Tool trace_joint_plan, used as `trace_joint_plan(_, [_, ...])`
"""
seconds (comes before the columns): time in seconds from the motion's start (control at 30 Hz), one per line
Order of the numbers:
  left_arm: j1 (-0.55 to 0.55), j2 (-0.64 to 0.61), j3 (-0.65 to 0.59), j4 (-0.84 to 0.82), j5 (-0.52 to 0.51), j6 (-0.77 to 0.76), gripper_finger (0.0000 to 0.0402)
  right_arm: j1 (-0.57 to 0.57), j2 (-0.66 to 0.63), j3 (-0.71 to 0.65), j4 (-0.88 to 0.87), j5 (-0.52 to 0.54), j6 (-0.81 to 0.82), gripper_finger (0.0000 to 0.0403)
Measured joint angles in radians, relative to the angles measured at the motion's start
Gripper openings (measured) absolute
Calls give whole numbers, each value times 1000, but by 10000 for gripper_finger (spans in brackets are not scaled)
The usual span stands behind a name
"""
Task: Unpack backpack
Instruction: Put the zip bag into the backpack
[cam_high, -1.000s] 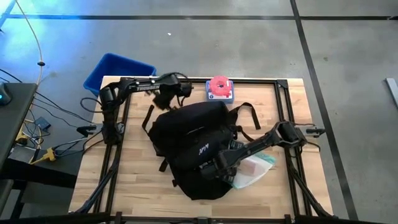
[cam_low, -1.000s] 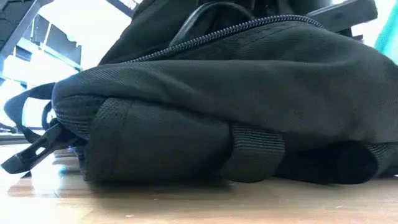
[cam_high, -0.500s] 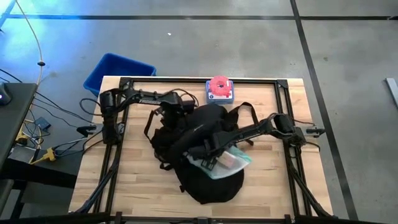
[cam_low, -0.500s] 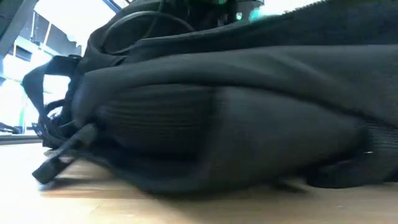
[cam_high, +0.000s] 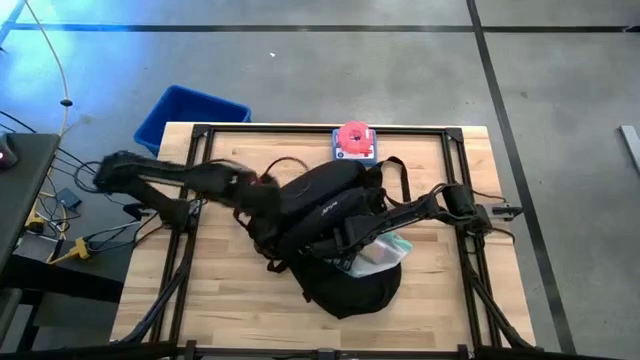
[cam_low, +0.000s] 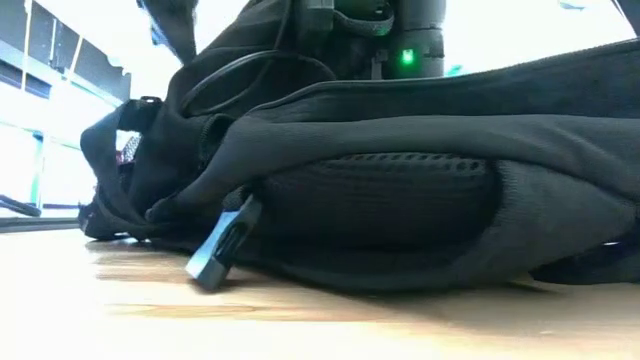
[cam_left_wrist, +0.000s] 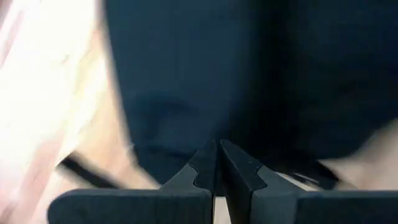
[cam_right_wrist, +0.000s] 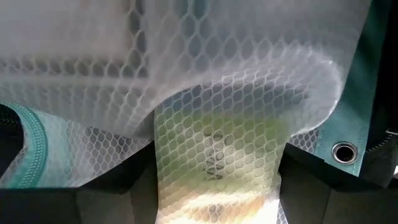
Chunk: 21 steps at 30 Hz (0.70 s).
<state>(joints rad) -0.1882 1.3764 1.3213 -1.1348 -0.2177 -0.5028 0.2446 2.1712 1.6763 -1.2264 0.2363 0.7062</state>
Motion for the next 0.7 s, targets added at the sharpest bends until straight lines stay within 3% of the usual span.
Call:
trace_joint_plan(0.17, [-232, -68, -34, 130, -40, 96, 22, 16, 3, 13, 1, 0, -5, 226])
trace_joint_plan(0.33, [-383, -3, -34, 179, -325, 136, 82, 19, 5, 18, 1, 0, -11, 226])
trace_joint_plan(0.43, [-415, 69, -34, 217, -448, 175, 124, 18, 5, 18, 1, 0, -15, 226])
trace_joint_plan(0.7, [-368, 275, -26, 434, -611, 304, 195, 19, 5, 18, 2, -4, -8, 226])
